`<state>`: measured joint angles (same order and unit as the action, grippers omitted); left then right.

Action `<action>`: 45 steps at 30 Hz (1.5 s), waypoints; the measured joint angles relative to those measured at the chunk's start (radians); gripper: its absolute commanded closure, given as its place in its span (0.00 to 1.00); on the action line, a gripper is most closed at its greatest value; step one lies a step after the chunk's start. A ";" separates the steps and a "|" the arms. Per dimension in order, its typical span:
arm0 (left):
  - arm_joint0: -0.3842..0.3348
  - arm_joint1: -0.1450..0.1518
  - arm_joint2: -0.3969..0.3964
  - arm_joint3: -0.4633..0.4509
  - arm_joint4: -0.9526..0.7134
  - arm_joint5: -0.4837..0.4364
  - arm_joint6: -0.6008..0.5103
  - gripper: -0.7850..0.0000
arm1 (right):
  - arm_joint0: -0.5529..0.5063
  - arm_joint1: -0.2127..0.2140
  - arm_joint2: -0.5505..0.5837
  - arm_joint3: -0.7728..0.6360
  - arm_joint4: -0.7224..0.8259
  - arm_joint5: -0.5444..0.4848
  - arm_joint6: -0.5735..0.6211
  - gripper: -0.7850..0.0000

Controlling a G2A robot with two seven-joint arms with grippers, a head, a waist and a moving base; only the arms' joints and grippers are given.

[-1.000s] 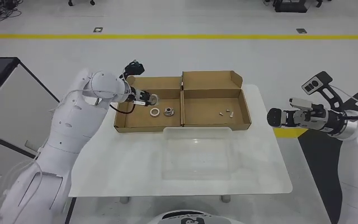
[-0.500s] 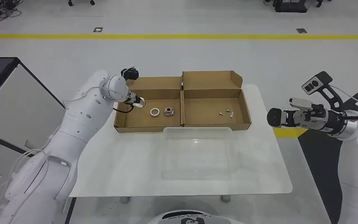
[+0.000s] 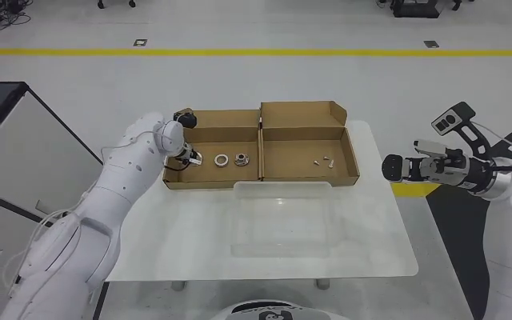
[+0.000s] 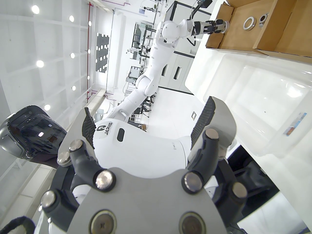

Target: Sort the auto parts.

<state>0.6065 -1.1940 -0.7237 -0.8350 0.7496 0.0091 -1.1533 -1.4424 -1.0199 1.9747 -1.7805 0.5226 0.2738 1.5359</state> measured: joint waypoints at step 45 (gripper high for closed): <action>0.041 0.013 -0.256 -0.237 -0.343 -0.176 -0.016 0.00 | 0.000 0.000 0.000 0.000 0.000 0.000 0.000 0.00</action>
<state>0.6475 -1.1808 -0.9793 -1.0722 0.4062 -0.1665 -1.1688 -1.4424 -1.0199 1.9747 -1.7805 0.5226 0.2738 1.5359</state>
